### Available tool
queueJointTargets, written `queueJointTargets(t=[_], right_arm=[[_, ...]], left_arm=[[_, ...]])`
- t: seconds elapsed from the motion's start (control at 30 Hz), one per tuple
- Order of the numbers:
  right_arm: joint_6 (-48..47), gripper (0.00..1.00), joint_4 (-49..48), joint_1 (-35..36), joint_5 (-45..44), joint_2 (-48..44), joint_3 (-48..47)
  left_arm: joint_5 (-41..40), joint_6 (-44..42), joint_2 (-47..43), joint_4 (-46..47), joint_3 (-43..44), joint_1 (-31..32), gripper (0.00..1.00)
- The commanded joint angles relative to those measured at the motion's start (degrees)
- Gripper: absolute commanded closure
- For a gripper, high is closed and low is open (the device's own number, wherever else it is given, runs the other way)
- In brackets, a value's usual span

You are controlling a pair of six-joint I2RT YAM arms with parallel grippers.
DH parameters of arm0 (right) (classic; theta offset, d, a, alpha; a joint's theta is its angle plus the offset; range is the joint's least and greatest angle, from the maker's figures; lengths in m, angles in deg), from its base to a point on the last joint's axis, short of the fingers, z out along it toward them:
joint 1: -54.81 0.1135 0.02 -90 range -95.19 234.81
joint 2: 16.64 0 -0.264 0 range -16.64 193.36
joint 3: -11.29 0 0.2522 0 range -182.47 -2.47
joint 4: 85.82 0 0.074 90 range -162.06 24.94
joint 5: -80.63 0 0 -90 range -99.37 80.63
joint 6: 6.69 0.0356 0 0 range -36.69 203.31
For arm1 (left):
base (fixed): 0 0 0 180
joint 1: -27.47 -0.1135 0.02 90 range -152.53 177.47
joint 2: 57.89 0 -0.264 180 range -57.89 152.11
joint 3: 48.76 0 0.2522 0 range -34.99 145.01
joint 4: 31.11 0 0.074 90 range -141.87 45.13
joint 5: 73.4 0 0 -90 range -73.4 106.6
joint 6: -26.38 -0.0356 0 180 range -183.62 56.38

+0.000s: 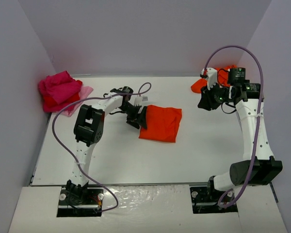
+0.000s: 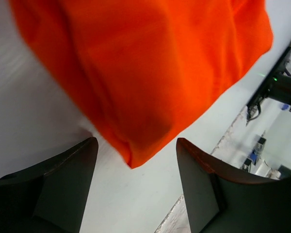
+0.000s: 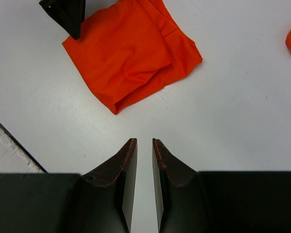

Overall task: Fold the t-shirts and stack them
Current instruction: Fold the tshirt

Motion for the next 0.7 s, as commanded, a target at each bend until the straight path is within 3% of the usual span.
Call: queueJointTargets(t=[0.0, 0.53, 0.67], right_arm=[[0.58, 0.83, -2.28, -0.50, -0.13, -1.89, 0.62], [2.22, 0.83, -4.54, -0.59, 1.46, -0.58, 5.22], [2.31, 0.83, -4.76, -0.65, 1.68, 0.18, 5.65]], left_arm=[[5.10, -4.43, 3.23, -5.79, 3.60, 2.42, 0.37], [23.03, -11.79, 20.52, -15.32, 17.33, 4.55, 0.38], [22.06, -8.62, 21.95, -12.06, 18.72, 5.56, 0.44]])
